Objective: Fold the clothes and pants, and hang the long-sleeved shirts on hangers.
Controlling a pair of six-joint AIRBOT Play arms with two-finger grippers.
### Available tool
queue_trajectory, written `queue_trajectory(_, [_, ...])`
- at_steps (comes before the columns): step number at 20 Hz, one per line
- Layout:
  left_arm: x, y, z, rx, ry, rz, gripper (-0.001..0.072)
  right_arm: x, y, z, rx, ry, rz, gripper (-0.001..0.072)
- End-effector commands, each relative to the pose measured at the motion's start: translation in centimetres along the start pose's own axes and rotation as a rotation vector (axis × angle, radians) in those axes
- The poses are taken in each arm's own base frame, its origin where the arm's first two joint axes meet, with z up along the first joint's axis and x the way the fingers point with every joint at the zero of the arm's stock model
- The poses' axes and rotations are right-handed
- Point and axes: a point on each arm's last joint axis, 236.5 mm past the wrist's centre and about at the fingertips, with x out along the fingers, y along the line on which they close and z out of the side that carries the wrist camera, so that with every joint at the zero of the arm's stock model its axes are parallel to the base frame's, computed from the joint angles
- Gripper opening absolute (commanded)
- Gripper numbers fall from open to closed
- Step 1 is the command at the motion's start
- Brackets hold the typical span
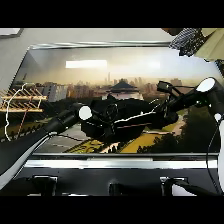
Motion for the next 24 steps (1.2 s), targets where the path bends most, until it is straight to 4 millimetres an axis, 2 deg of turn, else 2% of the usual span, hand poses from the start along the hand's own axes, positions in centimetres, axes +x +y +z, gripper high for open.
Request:
queue_trajectory(1, [-0.1,0.1,0.3,-0.018,-0.008,0.004,0.0053,-1.1,0.7,0.4,-0.015,-0.001,-0.013,0.0043])
queue_trajectory(4, [-0.6,0.4,1.0,-0.066,-0.023,0.011,0.0352,-2.4,0.8,0.0,-0.010,0.034,-0.059,0.0041])
queue_trajectory(5, [-0.9,0.5,1.1,-0.102,-0.024,0.009,0.0427,-2.9,0.8,-0.1,-0.019,0.043,-0.076,0.0041])
queue_trajectory(6, [-1.3,0.9,1.0,-0.152,-0.020,0.008,0.0466,-3.4,1.0,0.1,-0.016,0.043,-0.094,0.0040])
queue_trajectory(11, [-4.9,4.7,-2.4,-0.433,0.068,0.029,0.0481,-5.6,1.8,1.1,-0.026,0.029,-0.158,0.0039])
queue_trajectory(12, [-5.9,5.8,-3.1,-0.487,0.066,0.041,0.0540,-6.0,2.0,1.3,-0.031,0.026,-0.168,0.0039])
queue_trajectory(15, [-9.5,10.8,-4.0,-0.721,-0.037,0.142,0.0552,-7.0,2.3,1.4,-0.038,0.030,-0.205,0.0039])
queue_trajectory(17, [-11.6,14.2,-4.3,-0.893,-0.134,0.211,0.0608,-7.6,2.4,1.2,-0.031,0.044,-0.228,0.0039])
queue_trajectory(19, [-12.5,15.6,-3.9,-0.942,-0.183,0.238,0.0607,-7.8,2.4,1.3,-0.021,0.039,-0.234,0.0039])
queue_trajectory(24, [-12.2,15.9,-0.4,-0.927,-0.290,0.255,0.0607,-7.8,2.4,1.3,0.012,0.038,-0.237,0.0040])
